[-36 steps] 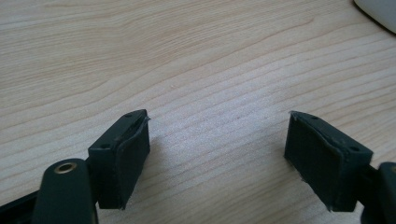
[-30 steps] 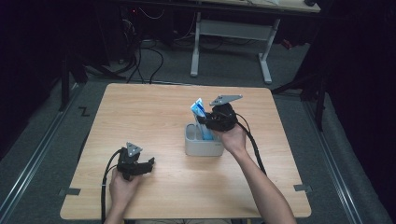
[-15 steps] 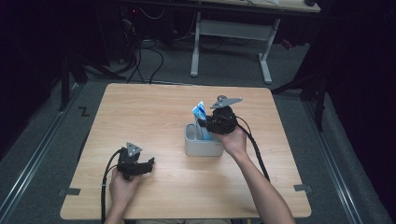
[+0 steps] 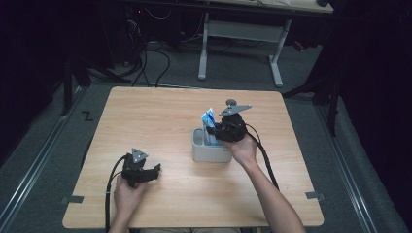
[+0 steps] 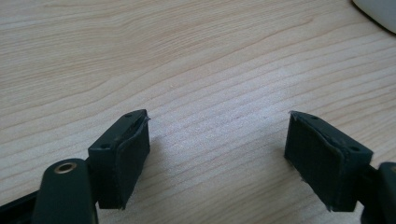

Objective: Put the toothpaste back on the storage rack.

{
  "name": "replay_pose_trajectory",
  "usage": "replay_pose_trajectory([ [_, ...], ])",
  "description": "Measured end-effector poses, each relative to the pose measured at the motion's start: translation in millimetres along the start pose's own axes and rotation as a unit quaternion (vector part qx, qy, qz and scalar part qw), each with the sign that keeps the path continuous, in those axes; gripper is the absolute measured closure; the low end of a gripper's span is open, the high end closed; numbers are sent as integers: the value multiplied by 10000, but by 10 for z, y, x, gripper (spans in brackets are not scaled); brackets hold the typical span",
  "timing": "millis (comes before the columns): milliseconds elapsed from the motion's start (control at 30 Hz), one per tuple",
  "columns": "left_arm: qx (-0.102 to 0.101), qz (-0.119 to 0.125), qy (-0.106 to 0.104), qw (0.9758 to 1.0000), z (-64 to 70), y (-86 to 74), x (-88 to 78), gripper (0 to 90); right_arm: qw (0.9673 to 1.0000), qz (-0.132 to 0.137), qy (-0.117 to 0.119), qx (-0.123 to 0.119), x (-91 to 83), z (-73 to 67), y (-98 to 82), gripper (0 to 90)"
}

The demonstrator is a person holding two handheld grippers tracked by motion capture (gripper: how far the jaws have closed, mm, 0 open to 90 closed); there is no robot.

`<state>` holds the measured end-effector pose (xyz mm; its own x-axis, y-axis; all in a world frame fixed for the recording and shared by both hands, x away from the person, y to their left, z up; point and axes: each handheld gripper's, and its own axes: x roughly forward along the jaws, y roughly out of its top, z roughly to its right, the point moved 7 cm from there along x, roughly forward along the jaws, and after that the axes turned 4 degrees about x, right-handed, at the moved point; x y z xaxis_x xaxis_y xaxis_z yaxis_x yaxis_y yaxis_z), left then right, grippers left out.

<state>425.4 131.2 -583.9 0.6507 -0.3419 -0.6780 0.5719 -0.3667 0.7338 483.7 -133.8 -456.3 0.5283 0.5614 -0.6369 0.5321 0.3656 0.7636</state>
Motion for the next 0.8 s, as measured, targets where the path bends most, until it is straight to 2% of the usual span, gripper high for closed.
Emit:
replay_pose_trajectory([
  [100, 1, 0, -2, 10000, 0, 0, 0, 226, 10000, 15, -13, -26, 18, -24, 0, 689],
  [367, 0, 0, -2, 10000, 0, 0, 0, 226, 9999, -77, -73, -75, 30, -38, -19, 546],
  [667, -2, 1, -4, 10000, -1, 0, 0, 226, 9998, 61, -169, -110, -60, -29, -1, 508],
  [800, -5, 3, -6, 10000, -1, 0, 0, 226, 9995, 248, -206, -71, -136, 7, -3, 515],
])
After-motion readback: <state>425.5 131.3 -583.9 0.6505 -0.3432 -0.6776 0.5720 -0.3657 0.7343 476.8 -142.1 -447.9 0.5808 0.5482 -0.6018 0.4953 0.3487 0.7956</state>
